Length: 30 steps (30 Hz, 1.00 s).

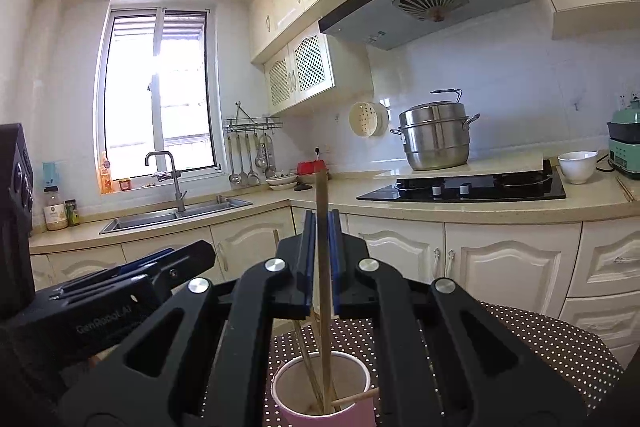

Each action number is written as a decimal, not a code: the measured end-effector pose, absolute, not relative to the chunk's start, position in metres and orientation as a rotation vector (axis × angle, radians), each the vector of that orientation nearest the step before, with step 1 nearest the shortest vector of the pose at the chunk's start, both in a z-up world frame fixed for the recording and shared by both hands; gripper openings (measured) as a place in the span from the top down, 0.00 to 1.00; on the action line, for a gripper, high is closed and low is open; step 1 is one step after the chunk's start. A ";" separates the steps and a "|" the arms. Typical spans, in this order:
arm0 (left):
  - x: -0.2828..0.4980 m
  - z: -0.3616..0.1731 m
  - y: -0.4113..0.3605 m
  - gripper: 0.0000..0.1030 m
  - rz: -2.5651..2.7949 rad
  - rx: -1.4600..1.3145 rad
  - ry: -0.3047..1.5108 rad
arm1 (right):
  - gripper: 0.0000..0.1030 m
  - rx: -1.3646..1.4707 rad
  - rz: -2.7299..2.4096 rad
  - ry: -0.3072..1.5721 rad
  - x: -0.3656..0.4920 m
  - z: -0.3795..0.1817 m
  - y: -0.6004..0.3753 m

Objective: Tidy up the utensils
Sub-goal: 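Move the left tool back to the pile and grasp a chopstick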

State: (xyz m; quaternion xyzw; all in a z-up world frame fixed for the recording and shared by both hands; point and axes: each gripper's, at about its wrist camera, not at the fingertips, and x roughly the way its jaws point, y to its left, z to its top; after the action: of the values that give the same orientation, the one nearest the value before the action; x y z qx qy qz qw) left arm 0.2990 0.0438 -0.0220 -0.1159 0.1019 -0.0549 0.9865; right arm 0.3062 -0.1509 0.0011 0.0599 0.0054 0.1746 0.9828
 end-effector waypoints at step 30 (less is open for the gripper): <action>0.252 -0.140 -0.003 0.48 -0.273 -0.061 0.877 | 0.49 0.052 0.175 0.303 0.206 -0.060 -0.216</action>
State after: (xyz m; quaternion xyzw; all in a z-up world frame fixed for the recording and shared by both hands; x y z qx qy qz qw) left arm 0.2522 -0.0030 -0.1405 -0.0297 0.4233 -0.1317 0.8959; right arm 0.2059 -0.2158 -0.0599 0.0258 0.1509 0.0870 0.9844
